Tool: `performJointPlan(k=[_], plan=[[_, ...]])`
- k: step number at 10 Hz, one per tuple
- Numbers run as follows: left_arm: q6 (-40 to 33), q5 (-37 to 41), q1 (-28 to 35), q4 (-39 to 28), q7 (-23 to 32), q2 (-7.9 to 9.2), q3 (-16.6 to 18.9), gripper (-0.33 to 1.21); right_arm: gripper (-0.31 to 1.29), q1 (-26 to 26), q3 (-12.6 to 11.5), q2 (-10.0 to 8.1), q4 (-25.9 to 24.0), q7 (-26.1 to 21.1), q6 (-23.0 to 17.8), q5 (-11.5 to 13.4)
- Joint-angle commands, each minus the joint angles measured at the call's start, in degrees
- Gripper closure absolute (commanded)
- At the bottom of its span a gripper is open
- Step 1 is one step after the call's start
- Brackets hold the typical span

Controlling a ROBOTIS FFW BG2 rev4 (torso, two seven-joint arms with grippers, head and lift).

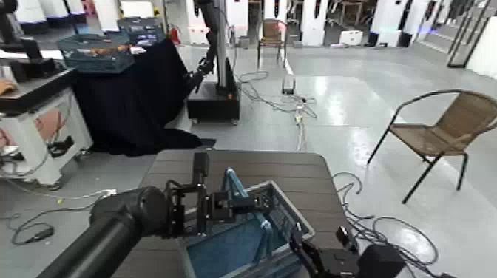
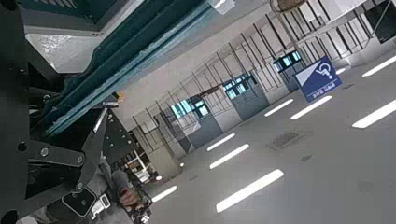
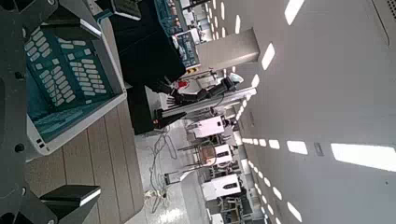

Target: Place the crate on the table.

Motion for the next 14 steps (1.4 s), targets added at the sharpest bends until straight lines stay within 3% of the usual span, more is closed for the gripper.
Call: performJointPlan(k=[1, 5, 6, 9, 10, 14], plan=[[-0.7, -0.6, -0.8, 2.9, -0.5, -0.41, -0.2, 1.16, 0.14, -0.1, 0.1, 0.00, 0.1, 0.0, -0.2, -0.1], [-1.1, -0.6, -1.0, 4.2, -0.8, -0.59, -0.1, 1.13, 0.14, -0.2, 0.2, -0.09, 0.1, 0.0, -0.3, -0.1], [-1.2, -0.6, -1.0, 4.5, -0.8, -0.59, 0.1, 1.03, 0.14, -0.2, 0.2, -0.09, 0.1, 0.0, -0.3, -0.2], [-1.9, -0.6, -0.7, 4.7, -0.9, -0.59, 0.9, 0.23, 0.14, -0.2, 0.2, -0.09, 0.0, 0.0, -0.4, -0.2], [-2.0, -1.0, -0.4, 4.9, -0.8, -0.41, 1.6, 0.05, 0.14, -0.2, 0.2, -0.09, 0.0, 0.0, -0.3, -0.3], [-2.4, -3.6, 0.7, 5.0, 0.2, -0.24, 4.9, 0.04, 0.14, -0.1, 0.1, -0.18, 0.0, 0.0, -0.2, -0.4]])
